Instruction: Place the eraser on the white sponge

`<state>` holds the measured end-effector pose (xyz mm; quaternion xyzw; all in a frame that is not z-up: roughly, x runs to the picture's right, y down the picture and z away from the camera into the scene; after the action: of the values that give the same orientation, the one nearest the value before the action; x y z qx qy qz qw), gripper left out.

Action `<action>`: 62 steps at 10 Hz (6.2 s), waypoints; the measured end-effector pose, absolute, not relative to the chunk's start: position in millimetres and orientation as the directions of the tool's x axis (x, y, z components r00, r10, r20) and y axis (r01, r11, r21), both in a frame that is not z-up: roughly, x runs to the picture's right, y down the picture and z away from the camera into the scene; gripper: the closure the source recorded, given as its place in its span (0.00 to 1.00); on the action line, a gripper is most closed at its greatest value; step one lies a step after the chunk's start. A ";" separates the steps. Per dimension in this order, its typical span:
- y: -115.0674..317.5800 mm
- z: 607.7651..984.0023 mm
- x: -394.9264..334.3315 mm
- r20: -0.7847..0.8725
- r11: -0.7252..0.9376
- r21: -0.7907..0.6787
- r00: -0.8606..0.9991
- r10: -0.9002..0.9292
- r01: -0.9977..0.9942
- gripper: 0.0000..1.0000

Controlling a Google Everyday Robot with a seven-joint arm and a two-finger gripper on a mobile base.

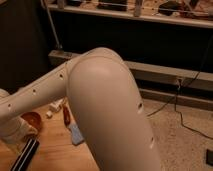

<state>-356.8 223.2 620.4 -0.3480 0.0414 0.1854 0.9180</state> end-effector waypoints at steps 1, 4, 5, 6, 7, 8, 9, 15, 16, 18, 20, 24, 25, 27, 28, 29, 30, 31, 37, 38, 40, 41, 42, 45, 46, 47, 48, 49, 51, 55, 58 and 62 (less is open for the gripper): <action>223.2 620.0 -357.3 -0.201 0.693 -0.622 0.930 0.308 -0.364 0.35; 220.5 622.0 -359.2 -0.134 0.748 -0.608 0.964 0.231 -0.264 0.35; 220.1 622.8 -359.7 -0.073 0.780 -0.604 0.986 0.149 -0.163 0.35; 221.9 621.4 -360.5 -0.020 0.792 -0.606 0.997 0.072 -0.069 0.35; 224.0 620.6 -360.8 0.025 0.794 -0.608 1.000 0.007 0.010 0.35; 226.7 618.7 -362.4 0.098 0.786 -0.604 0.991 -0.088 0.130 0.35; 227.9 617.4 -363.4 0.147 0.775 -0.597 0.978 -0.149 0.208 0.35; 223.0 609.8 -367.3 0.464 0.527 -0.431 0.680 -0.567 0.733 0.35; 219.5 608.7 -366.4 0.490 0.478 -0.406 0.627 -0.605 0.779 0.35; 212.9 606.9 -364.4 0.537 0.375 -0.352 0.514 -0.669 0.857 0.35; 212.8 607.1 -363.7 0.536 0.358 -0.356 0.502 -0.679 0.864 0.35; 233.1 594.5 -412.4 0.542 0.454 -0.371 0.586 -0.602 0.810 0.35; 230.1 592.5 -427.2 0.557 0.498 -0.334 0.594 -0.581 0.800 0.35; 231.2 591.4 -438.7 0.578 0.537 -0.271 0.581 -0.573 0.799 0.35; 237.2 591.0 -436.6 0.586 0.533 -0.262 0.572 -0.574 0.804 0.35; 247.8 592.7 -430.3 0.598 0.520 -0.247 0.551 -0.583 0.818 0.35; 255.2 594.9 -426.2 0.611 0.496 -0.227 0.519 -0.598 0.838 0.35; 260.2 598.7 -423.1 0.621 0.465 -0.203 0.481 -0.619 0.862 0.35; 279.7 632.9 -425.0 0.684 0.388 -0.109 0.353 -0.639 0.915 0.35; 284.2 636.2 -426.1 0.692 0.373 -0.097 0.332 -0.640 0.923 0.35; 300.7 640.5 -433.7 0.711 0.323 -0.066 0.272 -0.649 0.944 0.35; 305.4 642.2 -435.4 0.717 0.309 -0.060 0.257 -0.648 0.949 0.35; 311.6 645.3 -436.2 0.725 0.295 -0.057 0.243 -0.644 0.954 0.35; 325.7 652.9 -431.0 0.740 0.273 -0.081 0.241 -0.628 0.959 0.35; 328.7 654.9 -428.7 0.741 0.269 -0.093 0.247 -0.624 0.959 0.35; 334.6 658.5 -424.5 0.742 0.264 -0.118 0.261 -0.617 0.957 0.35; 337.5 660.7 -421.7 0.740 0.259 -0.132 0.269 -0.616 0.957 0.35; 339.7 663.6 -418.4 0.734 0.254 -0.150 0.279 -0.618 0.956 0.35; 341.2 668.6 -415.0 0.720 0.251 -0.177 0.299 -0.626 0.952 0.35; 341.1 681.6 -414.8 0.686 0.271 -0.231 0.354 -0.635 0.935 0.35; 345.0 687.3 -420.9 0.690 0.292 -0.245 0.378 -0.618 0.925 0.35; 343.6 695.3 -423.3 0.692 0.309 -0.262 0.402 -0.600 0.914 0.35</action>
<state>-423.3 343.6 695.3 -0.3239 -0.2423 -0.4904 0.7719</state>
